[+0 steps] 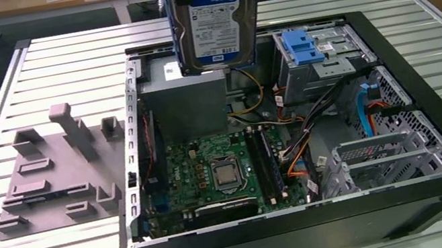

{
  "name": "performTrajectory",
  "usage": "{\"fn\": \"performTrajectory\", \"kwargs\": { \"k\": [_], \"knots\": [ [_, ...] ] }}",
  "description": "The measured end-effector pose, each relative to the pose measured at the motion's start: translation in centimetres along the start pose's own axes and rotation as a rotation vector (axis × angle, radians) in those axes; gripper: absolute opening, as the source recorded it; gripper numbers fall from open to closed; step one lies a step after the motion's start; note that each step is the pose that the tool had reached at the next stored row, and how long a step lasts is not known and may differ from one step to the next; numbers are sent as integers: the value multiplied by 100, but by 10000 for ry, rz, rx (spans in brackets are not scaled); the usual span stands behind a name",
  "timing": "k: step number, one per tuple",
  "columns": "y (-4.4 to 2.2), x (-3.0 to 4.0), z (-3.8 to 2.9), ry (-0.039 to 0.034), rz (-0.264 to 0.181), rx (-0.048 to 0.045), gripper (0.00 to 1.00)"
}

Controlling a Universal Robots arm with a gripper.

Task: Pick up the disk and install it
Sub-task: 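Pick up the disk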

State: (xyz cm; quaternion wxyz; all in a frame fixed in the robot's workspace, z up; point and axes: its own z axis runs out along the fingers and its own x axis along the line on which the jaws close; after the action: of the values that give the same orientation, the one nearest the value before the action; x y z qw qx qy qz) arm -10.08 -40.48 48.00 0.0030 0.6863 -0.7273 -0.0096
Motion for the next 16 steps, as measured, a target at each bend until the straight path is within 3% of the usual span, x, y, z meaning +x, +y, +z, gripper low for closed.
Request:
{"fn": "performTrajectory", "kwargs": {
  "k": [4, 16],
  "knots": [
    [-61, 6, -1, -2, 21, 1, 37],
    [-141, 108, -3, -3, 103, 1, 37]
  ]
}}
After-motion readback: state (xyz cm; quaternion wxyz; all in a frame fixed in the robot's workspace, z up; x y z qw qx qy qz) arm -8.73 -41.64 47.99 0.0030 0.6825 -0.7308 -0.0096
